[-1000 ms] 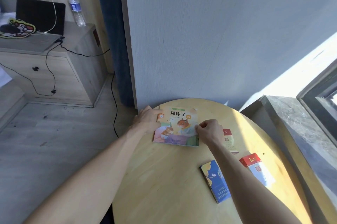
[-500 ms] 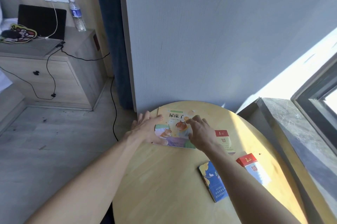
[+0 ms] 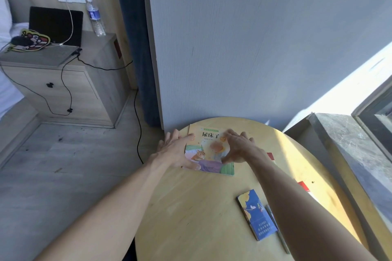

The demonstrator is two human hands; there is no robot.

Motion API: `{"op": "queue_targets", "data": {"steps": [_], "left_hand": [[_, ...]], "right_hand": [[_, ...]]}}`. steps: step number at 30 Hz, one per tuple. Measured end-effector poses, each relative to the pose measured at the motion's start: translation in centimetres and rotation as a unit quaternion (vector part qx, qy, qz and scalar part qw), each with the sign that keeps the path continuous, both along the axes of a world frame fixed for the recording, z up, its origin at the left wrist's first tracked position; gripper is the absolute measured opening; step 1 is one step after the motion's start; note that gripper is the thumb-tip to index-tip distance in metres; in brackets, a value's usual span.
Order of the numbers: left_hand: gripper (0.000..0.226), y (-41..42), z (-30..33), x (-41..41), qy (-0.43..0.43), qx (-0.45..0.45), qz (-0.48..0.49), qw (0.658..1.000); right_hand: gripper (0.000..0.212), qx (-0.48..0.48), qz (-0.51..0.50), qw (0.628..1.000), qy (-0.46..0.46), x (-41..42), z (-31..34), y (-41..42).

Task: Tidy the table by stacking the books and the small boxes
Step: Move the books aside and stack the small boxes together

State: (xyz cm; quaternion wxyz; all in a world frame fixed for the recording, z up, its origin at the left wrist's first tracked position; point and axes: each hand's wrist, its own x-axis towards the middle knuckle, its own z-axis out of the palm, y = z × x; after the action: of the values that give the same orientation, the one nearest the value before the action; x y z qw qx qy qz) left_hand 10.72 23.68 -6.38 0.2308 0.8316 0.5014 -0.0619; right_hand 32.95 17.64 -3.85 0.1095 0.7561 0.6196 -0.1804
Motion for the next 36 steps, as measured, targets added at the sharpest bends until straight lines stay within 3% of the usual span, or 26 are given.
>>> {"op": "queue_targets", "data": {"steps": [8, 16, 20, 23, 30, 36], "left_hand": [[0.128, -0.2, 0.5, 0.4, 0.014, -0.006, -0.003, 1.000], [0.124, -0.3, 0.7, 0.6, 0.018, -0.018, 0.001, 1.000], [0.116, -1.0, 1.7, 1.0, 0.025, 0.013, -0.014, 1.000], [0.112, -2.2, 3.0, 1.4, -0.027, 0.041, -0.029, 0.998], [0.049, -8.4, 4.7, 2.8, -0.108, 0.043, -0.075, 0.990], [0.060, -16.6, 3.5, 6.7, -0.081, -0.007, -0.117, 0.990]], "right_hand": [[0.148, -0.136, 0.030, 0.989, -0.039, 0.5, 1.4, 0.5], [0.153, -0.124, 0.022, 0.991, -0.037, 0.5, 1.7, 0.3], [0.137, -0.069, 0.035, 0.997, -0.024, 0.5, 2.2, -0.8], [0.119, 0.006, 0.035, 0.999, 0.003, 0.8, 3.1, -3.0], [0.034, 0.121, -0.054, 0.990, 0.053, 5.6, 6.4, -12.6], [0.044, 0.073, -0.091, 0.993, 0.028, 6.3, 4.3, -21.6]]}}
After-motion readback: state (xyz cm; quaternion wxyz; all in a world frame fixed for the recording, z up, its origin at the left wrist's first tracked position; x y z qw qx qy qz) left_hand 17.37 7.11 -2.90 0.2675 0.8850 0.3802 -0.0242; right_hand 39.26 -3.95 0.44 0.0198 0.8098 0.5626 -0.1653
